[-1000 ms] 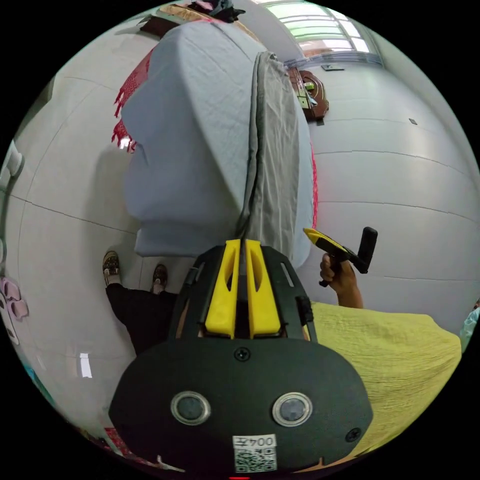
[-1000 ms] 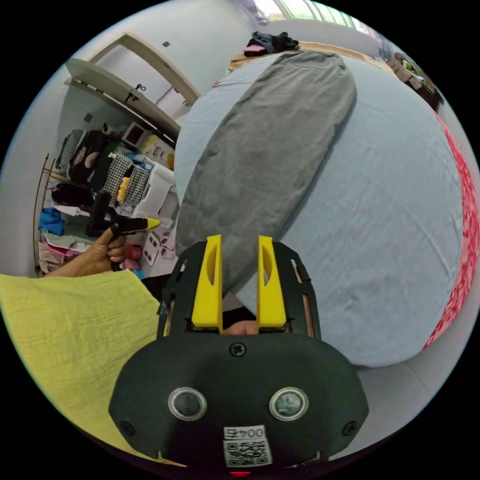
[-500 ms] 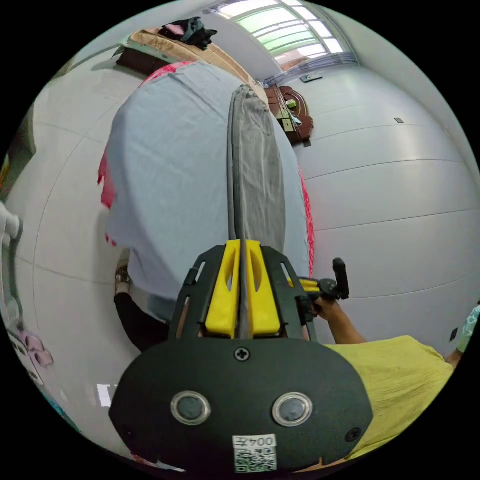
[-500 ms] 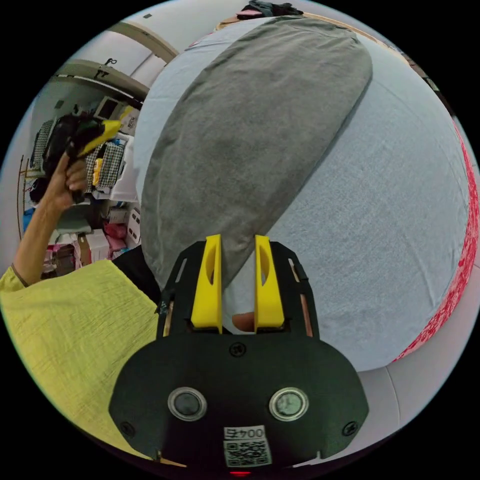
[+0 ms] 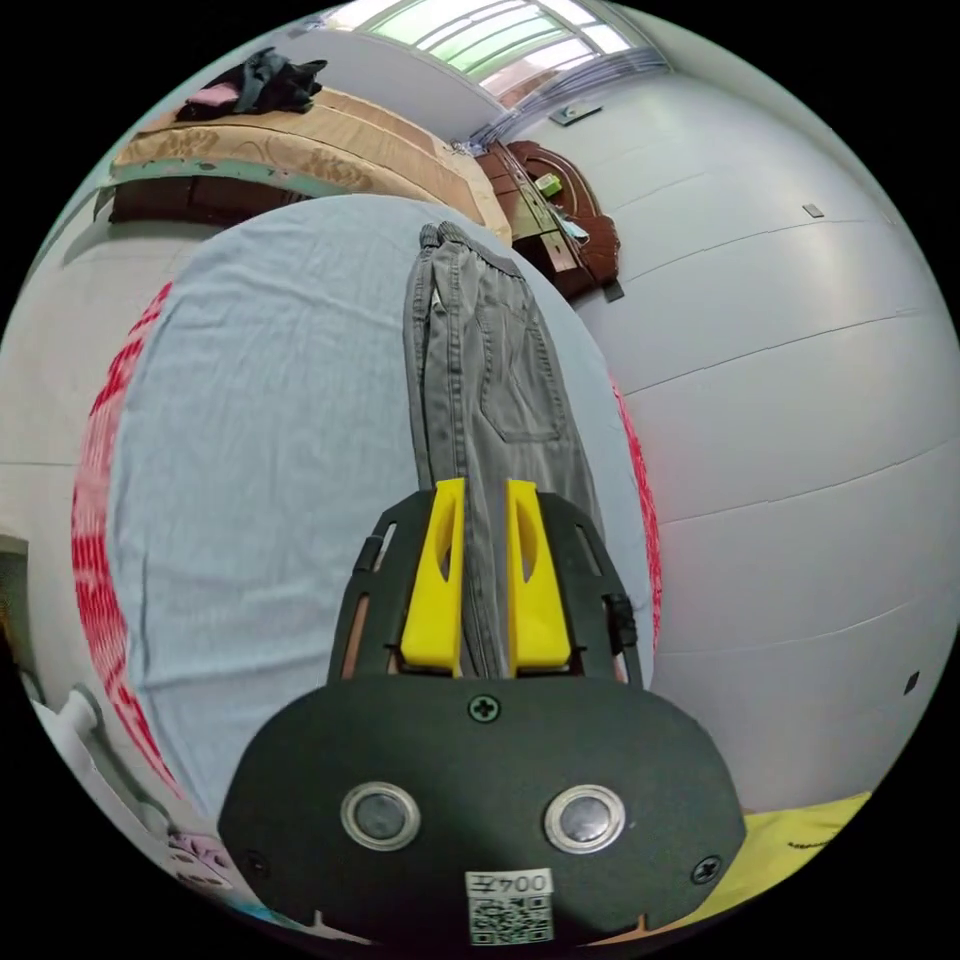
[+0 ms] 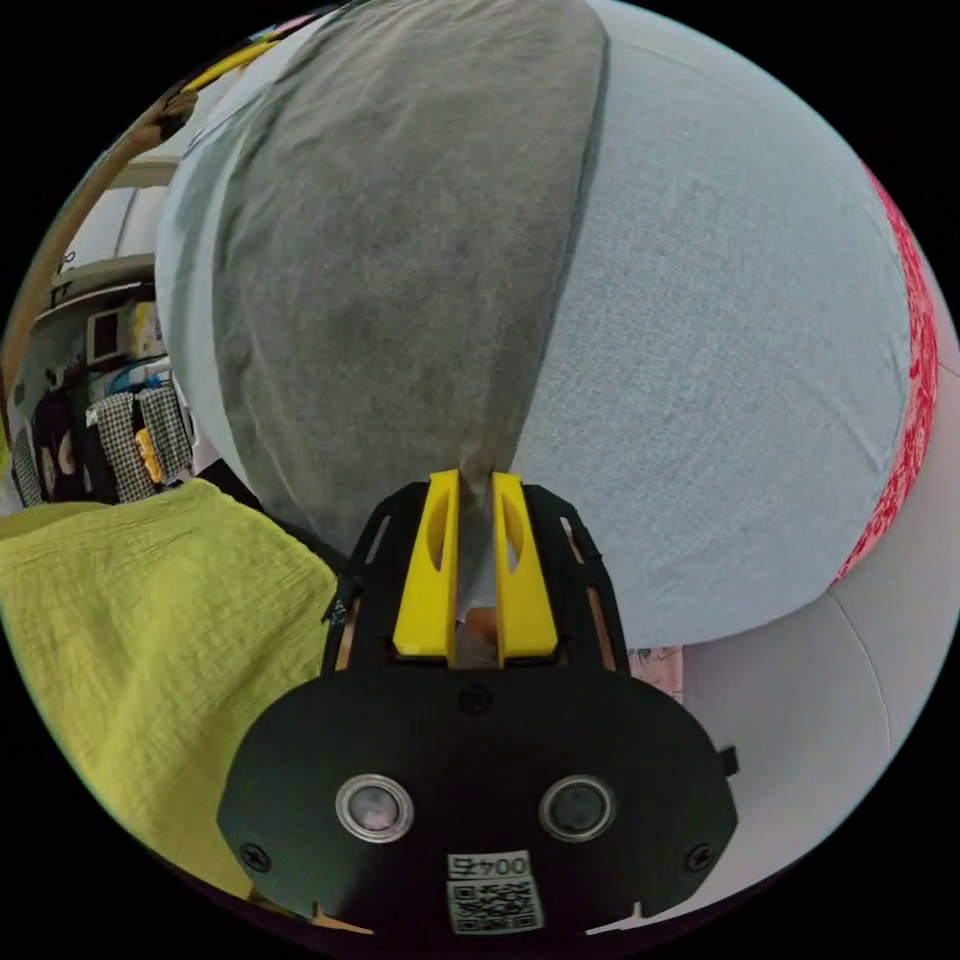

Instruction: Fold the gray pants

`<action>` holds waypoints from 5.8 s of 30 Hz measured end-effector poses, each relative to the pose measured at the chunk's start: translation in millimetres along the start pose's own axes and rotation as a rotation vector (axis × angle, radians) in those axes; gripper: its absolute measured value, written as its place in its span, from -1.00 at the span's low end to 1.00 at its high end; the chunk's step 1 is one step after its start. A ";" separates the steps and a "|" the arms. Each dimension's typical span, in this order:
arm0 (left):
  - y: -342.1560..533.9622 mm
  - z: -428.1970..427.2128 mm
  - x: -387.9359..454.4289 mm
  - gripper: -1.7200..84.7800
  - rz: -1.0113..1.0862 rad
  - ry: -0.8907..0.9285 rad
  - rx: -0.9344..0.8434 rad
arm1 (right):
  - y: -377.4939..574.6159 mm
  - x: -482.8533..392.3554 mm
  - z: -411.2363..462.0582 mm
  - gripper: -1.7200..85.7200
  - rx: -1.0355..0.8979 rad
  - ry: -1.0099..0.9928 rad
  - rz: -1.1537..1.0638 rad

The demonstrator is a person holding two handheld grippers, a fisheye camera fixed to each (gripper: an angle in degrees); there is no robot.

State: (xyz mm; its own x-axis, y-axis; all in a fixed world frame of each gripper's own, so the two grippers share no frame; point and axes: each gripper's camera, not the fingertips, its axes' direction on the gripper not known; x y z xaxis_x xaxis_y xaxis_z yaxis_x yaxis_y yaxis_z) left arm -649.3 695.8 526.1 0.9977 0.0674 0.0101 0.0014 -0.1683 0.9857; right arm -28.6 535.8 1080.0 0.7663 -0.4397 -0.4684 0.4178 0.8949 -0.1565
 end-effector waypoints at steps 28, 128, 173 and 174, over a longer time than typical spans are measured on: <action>-38.4 171.2 -22.1 -0.75 0.022 -0.153 0.014 | 21.4 189.2 57.1 -0.84 0.201 -0.178 0.278; 296.0 133.2 -217.5 -0.90 0.032 0.524 -0.093 | -517.2 598.6 47.7 -0.91 0.781 -0.273 0.025; -20.1 143.6 -73.8 -0.84 0.103 -0.613 0.036 | -525.7 446.9 28.6 -0.98 0.607 0.022 -0.071; -26.2 151.2 -64.3 -0.87 0.137 -0.649 0.018 | -522.4 444.5 25.8 -0.98 0.614 0.046 -0.065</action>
State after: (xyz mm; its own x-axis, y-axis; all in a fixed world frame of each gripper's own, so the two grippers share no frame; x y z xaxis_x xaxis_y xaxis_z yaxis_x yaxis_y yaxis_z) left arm -703.2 547.2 474.2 0.8272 -0.5613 0.0265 -0.1333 -0.1501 0.9796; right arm 106.3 -129.1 976.0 0.7134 -0.4761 -0.5142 0.6783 0.6534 0.3361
